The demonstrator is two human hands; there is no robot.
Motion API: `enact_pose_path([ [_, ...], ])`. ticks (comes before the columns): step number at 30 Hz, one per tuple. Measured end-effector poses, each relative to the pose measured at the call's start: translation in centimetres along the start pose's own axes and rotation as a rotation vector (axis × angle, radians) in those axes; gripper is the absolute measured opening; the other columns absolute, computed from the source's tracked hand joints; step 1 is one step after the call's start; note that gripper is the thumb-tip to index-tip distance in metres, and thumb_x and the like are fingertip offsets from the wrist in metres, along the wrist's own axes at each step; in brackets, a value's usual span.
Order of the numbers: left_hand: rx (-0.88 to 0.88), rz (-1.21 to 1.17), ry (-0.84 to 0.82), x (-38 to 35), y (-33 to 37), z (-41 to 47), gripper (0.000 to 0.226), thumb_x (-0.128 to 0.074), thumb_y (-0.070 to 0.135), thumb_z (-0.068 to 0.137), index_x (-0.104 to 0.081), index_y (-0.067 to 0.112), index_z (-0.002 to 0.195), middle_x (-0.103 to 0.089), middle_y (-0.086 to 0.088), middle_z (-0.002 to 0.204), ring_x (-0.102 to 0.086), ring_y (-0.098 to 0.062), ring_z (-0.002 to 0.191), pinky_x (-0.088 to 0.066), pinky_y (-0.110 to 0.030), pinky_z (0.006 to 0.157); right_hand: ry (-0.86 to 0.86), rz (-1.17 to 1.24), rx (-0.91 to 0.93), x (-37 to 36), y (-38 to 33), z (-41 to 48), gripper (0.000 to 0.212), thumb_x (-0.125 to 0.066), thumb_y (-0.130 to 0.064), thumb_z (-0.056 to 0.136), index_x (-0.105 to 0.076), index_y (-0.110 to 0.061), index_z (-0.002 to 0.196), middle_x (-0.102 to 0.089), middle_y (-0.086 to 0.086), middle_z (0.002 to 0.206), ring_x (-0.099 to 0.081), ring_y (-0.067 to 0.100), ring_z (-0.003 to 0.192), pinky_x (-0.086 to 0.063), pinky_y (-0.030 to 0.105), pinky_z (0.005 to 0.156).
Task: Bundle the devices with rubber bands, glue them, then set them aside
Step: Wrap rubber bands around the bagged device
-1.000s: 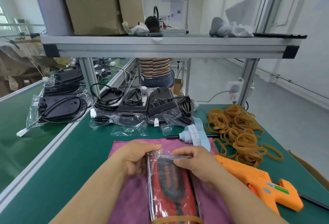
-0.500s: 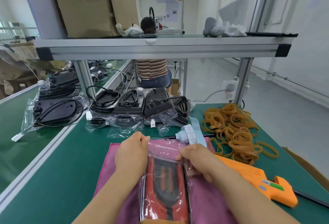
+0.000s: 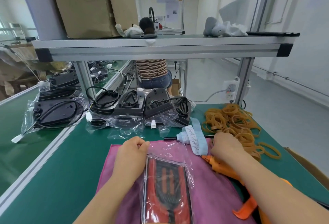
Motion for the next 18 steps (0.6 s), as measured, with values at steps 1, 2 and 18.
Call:
enact_pose_path([
  [1,0.013,-0.026,-0.012,-0.1,-0.2,0.1,0.023,-0.063,0.029,0.093,-0.066,0.019,0.073,-0.064,0.007,0.063,-0.057,-0.011,0.062,-0.043,-0.027,0.058,0.004,0.007,-0.008,-0.2,0.3,0.1,0.006,-0.054,-0.02,0.091,-0.057,-0.019,0.086,-0.049,-0.004,0.074,-0.052,0.018,0.072,-0.042,0.027,0.059],
  [2,0.035,-0.067,-0.023,-0.3,-0.5,0.2,0.021,-0.063,0.027,0.093,-0.067,0.02,0.073,-0.064,0.007,0.061,-0.056,-0.01,0.058,-0.042,-0.026,0.056,0.013,0.023,-0.02,-0.3,0.6,0.1,0.008,-0.053,-0.019,0.092,-0.06,-0.019,0.087,-0.053,-0.003,0.076,-0.054,0.018,0.074,-0.044,0.028,0.061],
  [18,-0.557,-0.355,-0.163,2.4,10.7,-4.6,0.021,-0.051,0.018,0.1,-0.07,0.022,0.092,-0.069,0.012,0.092,-0.063,-0.002,0.091,-0.045,-0.008,0.078,-0.494,0.91,0.583,7.4,-11.6,-10.2,0.024,-0.066,0.001,0.086,-0.076,-0.019,0.078,-0.061,0.005,0.072,-0.044,0.005,0.054,-0.031,0.016,0.046],
])
Point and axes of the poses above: each hand's wrist, its own z-axis towards the middle knuckle, its own x-axis out of the back of the hand, y = z × x, the point moved 9 cm from there along z, towards the middle knuckle
